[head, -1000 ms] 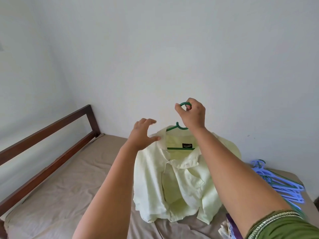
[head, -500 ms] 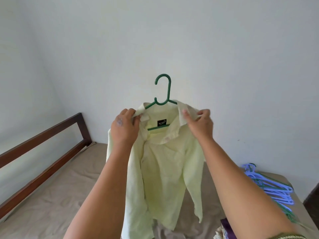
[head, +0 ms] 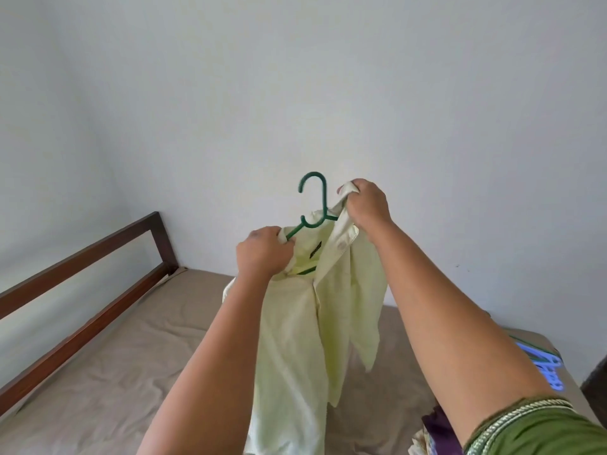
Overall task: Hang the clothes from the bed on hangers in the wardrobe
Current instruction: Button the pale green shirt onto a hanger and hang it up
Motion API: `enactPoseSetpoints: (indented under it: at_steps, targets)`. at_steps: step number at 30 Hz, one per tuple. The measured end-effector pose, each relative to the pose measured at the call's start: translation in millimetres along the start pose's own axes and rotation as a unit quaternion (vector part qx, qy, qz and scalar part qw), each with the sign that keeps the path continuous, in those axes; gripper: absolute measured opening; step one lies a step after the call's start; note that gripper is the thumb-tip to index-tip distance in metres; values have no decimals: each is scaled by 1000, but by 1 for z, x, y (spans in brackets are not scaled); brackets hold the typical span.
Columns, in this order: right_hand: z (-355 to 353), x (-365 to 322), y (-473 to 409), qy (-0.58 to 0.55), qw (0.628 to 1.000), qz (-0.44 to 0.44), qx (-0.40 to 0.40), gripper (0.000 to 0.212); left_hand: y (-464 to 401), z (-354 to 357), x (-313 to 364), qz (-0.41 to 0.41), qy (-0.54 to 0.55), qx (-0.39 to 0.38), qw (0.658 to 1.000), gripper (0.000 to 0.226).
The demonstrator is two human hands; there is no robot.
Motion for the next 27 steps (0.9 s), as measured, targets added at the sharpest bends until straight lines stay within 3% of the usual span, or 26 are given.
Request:
enactPoseSetpoints:
  at_steps: [3,5,8,10,12,14,15,18,19,22,25,27]
  targets:
    - [-2,5,10,172,981,-85,-14,26,-6,-6,-4,-7,41,60,997,29]
    - [3,12,20,241,965,-95,-31,17,-9,-16,-1,6,53,111,992,31]
    - [20,12,26,147,980,-96,-91,30,-6,-24,14,65,31,145,987,32]
    - [20,10,27,-42,977,-34,-208,48,-5,-27,16,69,27,159,984,34]
    - [9,18,28,-140,956,9,-259,39,-9,-28,9,68,34,159,984,35]
    - [-6,41,22,-78,985,4,-157,22,-14,-31,1,84,46,154,983,37]
    - [-13,55,19,-1,994,-1,-108,27,-15,-34,-1,90,55,154,982,38]
    - [-10,79,21,131,976,-23,-170,53,-16,-41,-3,103,99,160,977,48]
    - [-6,84,22,127,975,-44,-177,50,-16,-44,-4,108,112,162,974,52]
    - [0,78,32,49,986,-106,-119,15,-15,-53,-3,98,108,185,972,60]
    - [3,69,29,64,984,-132,-99,17,-12,-56,-2,53,58,229,970,66]
    - [2,67,21,128,975,-137,-116,18,-5,-48,2,83,49,275,957,66]
Point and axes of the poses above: each hand's wrist, its own y-axis away from the middle knuckle, its own z-axis out of the palm, x = y × z, the point moved 2 cm from there along -y, towards the middle knuckle, and after that the axes turned 11 degrees about -z, right-handed, at the moved point
